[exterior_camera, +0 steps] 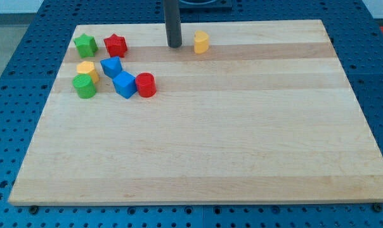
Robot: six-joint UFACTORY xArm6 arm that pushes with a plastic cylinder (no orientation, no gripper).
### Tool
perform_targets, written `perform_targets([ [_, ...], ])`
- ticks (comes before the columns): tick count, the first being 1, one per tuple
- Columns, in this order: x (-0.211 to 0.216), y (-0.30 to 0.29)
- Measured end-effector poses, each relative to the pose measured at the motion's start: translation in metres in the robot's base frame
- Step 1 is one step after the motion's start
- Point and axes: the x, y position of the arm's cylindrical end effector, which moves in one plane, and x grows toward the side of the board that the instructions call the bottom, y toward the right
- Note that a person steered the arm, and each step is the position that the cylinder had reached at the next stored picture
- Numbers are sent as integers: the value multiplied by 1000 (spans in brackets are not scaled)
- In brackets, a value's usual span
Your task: Slide your hand below the red circle vertically
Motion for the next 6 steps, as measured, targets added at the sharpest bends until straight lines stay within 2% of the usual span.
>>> perform_targets([
  [1,0,-1],
  [2,3,-38],
  [3,7,-41],
  [6,168,6],
])
